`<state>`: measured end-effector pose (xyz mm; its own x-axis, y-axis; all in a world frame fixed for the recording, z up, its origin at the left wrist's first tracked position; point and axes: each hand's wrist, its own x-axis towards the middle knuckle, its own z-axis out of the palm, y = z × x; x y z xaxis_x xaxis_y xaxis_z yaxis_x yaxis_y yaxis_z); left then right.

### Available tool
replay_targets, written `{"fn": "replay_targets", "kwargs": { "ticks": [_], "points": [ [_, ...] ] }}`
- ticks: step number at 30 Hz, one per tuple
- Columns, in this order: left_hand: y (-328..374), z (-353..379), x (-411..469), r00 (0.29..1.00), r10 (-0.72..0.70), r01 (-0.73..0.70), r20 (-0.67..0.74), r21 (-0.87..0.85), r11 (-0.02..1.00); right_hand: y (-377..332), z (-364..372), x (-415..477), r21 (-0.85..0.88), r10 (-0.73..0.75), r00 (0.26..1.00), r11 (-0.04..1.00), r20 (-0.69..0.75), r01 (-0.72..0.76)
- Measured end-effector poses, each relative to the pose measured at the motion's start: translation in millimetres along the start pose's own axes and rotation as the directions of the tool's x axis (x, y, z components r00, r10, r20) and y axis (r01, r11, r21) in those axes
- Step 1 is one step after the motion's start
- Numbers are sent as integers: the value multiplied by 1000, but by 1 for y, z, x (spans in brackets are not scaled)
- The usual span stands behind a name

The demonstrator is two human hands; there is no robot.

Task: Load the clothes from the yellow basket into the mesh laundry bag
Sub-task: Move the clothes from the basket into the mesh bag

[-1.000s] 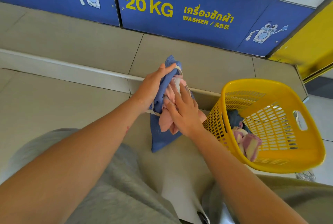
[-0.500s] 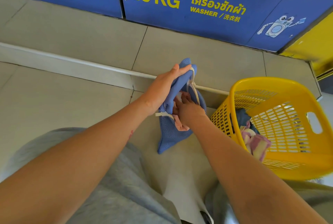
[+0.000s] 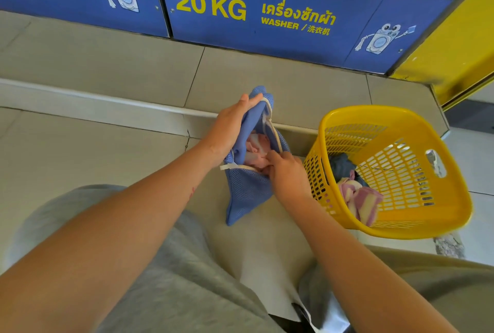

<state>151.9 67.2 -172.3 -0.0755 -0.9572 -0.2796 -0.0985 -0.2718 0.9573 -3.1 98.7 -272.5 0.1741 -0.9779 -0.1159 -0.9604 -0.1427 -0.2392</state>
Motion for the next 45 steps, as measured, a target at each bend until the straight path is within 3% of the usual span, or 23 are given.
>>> {"fn": "replay_targets", "kwargs": {
  "ticks": [5,7,9,12,16,19,23,26,30,32,39,43,45],
  "points": [
    [-13,-4,-2,995,24,-31,94,64,997,-7,-11,18,243,63,978,970,-197,-13],
    [-15,-7,-2,992,19,-25,126,46,999,-16,-7,30,275,63,973,962,-220,0],
    [-15,-9,0,992,15,-18,125,19,1000,-24,5,41,232,-34,977,969,-212,84],
    [-13,-12,5,996,6,-5,93,-16,1000,-35,26,51,155,-202,979,968,0,200],
    [-14,-15,11,994,21,-22,108,4,1000,-35,34,58,70,-321,882,946,345,317],
    [-14,-18,14,995,1,1,98,-16,1000,-24,38,61,-102,-207,800,944,563,315],
    [-12,-14,13,994,-1,3,107,-16,1000,-17,42,68,-295,-104,742,874,662,386],
    [-8,-11,13,997,-18,21,74,-39,999,-15,42,69,-263,-150,795,894,588,363],
    [-2,-6,16,1000,3,-3,1,-47,999,-9,27,53,86,-341,900,940,270,330],
    [-1,0,15,999,32,-32,-9,-36,999,-5,9,42,201,-336,933,930,130,307],
    [2,36,13,997,75,-75,6,14,997,43,-72,5,210,-79,969,969,-232,129],
    [4,62,11,998,53,-54,26,23,998,93,-82,-12,238,169,942,966,-289,-100],
    [3,71,16,997,32,-34,65,31,999,119,-75,-16,222,280,931,948,-233,-229]
  ]
}}
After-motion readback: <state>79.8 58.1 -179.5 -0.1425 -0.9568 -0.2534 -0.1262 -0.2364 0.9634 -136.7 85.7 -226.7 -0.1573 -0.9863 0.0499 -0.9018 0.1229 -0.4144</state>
